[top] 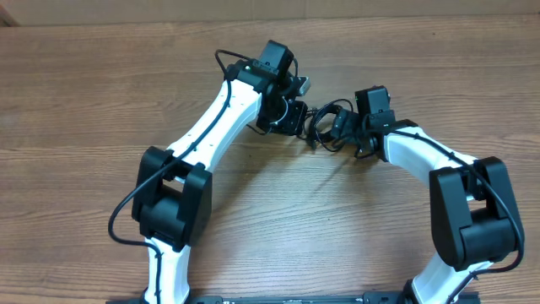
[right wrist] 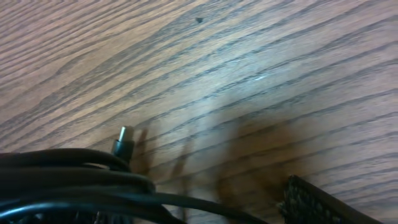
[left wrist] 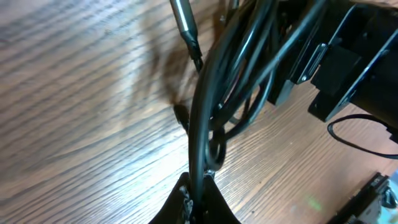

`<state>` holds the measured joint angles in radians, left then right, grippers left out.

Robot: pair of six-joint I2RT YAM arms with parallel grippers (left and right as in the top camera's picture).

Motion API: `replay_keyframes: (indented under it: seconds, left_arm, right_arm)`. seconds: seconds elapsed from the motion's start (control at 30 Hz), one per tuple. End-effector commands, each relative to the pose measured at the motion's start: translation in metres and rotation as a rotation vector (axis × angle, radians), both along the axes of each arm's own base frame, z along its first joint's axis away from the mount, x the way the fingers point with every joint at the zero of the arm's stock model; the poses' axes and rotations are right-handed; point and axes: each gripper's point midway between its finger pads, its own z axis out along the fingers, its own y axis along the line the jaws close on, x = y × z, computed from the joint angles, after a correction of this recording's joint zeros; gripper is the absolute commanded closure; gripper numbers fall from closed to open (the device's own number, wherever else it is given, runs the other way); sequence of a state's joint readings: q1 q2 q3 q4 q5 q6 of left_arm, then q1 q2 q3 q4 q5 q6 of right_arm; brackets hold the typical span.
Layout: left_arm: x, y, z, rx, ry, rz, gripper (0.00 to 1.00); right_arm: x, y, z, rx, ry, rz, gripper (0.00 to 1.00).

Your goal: Untangle cables

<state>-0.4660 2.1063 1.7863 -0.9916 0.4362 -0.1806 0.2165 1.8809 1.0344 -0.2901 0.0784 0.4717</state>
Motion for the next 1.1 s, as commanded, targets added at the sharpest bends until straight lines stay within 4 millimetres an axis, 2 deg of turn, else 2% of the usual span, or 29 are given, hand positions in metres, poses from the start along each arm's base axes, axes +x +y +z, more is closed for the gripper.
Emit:
replay_keyframes:
  seconds: [0.0,0.07,0.17,0.33,0.63,0.77,1.07]
  left_arm:
    - [0.011,0.026,0.063,0.067,-0.199,0.051,0.96]
    - [0.015,0.039,0.091,0.097,-0.289,0.086,0.96]
    - [0.018,0.054,0.117,0.132,-0.371,0.149,0.96]
    - [0.019,0.075,0.146,0.151,-0.446,0.222,0.96]
    - [0.025,0.097,0.148,0.175,-0.44,0.294,0.96]
    - [0.027,0.114,0.144,0.252,-0.442,0.348,0.96]
    - [0.022,0.134,0.139,0.357,-0.433,0.38,0.96]
  right_arm:
    - [-0.044,-0.049,-0.057,-0.098,0.191,-0.15,0.09]
    - [-0.045,-0.049,-0.058,-0.099,0.194,-0.15,0.09]
    - [-0.045,-0.049,-0.058,-0.099,0.195,-0.15,0.09]
    - [-0.045,-0.049,-0.058,-0.099,0.194,-0.15,0.09]
    - [-0.045,-0.049,-0.058,-0.099,0.195,-0.15,0.09]
    - [-0.045,-0.049,-0.058,-0.099,0.194,-0.15,0.09]
    - [-0.045,-0.049,-0.058,-0.099,0.195,-0.15,0.08]
